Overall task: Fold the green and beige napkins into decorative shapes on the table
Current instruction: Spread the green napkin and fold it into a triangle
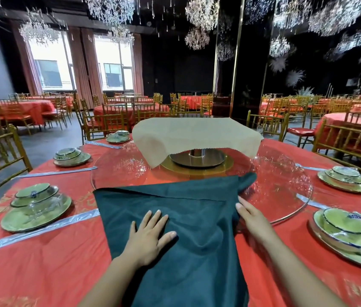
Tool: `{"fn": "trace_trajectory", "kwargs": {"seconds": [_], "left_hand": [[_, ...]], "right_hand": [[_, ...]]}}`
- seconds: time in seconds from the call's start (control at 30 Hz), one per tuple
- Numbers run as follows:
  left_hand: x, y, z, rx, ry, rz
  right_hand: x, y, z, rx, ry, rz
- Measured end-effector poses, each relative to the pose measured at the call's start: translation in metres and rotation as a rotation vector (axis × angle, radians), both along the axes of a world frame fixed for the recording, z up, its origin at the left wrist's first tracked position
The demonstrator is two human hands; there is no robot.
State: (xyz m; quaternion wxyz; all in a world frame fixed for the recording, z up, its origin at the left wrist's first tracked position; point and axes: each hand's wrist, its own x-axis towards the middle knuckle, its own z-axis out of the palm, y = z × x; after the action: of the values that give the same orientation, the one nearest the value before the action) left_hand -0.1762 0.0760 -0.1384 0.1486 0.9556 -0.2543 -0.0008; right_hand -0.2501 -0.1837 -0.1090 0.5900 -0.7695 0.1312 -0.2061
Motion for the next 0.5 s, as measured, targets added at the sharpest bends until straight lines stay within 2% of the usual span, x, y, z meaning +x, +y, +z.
{"fn": "trace_trajectory", "kwargs": {"seconds": [0.07, 0.13, 0.17, 0.23, 0.3, 0.37, 0.43, 0.47, 0.5], "left_hand": [[0.000, 0.002, 0.000, -0.021, 0.007, -0.002], [0.000, 0.004, 0.000, -0.029, 0.007, -0.004], [0.000, 0.004, 0.000, -0.028, 0.005, -0.004], [0.000, 0.005, -0.001, -0.020, 0.010, -0.006], [0.001, 0.006, -0.001, -0.013, 0.005, -0.005], [0.001, 0.006, 0.000, -0.006, -0.003, 0.000], [0.001, 0.005, 0.001, -0.002, -0.012, 0.011], [0.001, 0.005, 0.002, 0.009, -0.020, 0.015], [0.002, 0.008, 0.002, 0.023, -0.030, 0.022]], "right_hand": [[0.003, 0.012, 0.011, 0.370, -0.106, 0.144], [0.006, 0.022, 0.017, 0.613, -0.113, 0.167], [0.007, 0.026, 0.020, 0.683, -0.104, 0.139], [0.008, 0.028, 0.020, 0.645, -0.047, 0.033], [0.006, 0.018, 0.024, 0.340, 0.016, -0.135], [-0.004, 0.005, 0.043, -0.225, 0.047, -0.320], [-0.017, 0.002, 0.068, -0.724, 0.010, -0.390], [-0.024, 0.006, 0.078, -0.860, -0.048, -0.362], [-0.027, 0.012, 0.084, -0.905, -0.083, -0.310]]}}
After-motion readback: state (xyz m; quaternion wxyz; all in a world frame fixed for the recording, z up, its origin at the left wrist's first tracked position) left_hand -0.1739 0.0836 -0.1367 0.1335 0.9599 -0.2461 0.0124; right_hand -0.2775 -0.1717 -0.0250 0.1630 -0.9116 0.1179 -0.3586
